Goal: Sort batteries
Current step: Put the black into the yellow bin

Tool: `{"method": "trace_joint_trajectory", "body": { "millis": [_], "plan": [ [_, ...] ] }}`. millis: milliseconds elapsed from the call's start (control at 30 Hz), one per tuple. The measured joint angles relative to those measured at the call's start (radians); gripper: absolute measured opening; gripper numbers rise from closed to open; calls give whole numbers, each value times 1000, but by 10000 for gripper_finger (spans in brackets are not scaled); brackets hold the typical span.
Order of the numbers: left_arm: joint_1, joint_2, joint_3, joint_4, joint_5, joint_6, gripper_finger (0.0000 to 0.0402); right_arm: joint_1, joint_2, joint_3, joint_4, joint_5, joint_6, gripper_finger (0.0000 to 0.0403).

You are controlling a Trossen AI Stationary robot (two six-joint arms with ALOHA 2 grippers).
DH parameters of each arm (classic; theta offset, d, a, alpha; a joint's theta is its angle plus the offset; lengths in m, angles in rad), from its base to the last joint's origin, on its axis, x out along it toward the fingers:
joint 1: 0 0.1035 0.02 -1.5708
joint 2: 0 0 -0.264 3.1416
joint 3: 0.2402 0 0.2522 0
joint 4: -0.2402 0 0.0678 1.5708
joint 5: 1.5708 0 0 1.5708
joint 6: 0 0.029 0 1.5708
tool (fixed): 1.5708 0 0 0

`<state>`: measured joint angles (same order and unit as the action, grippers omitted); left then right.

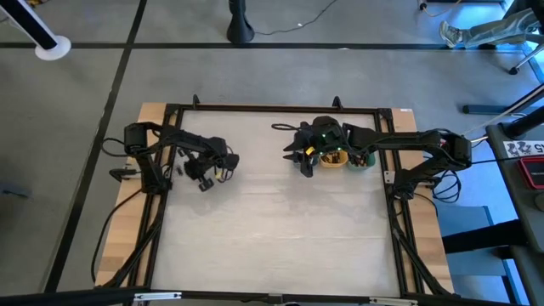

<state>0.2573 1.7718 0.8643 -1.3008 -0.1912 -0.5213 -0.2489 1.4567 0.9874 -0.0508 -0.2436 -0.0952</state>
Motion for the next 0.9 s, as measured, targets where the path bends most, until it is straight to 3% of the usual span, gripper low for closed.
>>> {"method": "trace_joint_trajectory", "body": {
  "millis": [167, 367, 700, 900],
  "plan": [
    [-58, -5, -21, -115, 190, 71, 0, 0, 0, 0, -28, 0, 0, 122],
    [-83, -5, -114, -75, 326, 106, 0, 0, 0, 0, -2, 1, -12, 122],
    [-109, 34, -135, 4, 370, 84, 0, 0, 0, 0, -37, 0, -15, 122],
    [-109, 44, -182, 72, 335, 88, 0, 0, 0, 0, -36, 0, -15, 122]
  ]
}}
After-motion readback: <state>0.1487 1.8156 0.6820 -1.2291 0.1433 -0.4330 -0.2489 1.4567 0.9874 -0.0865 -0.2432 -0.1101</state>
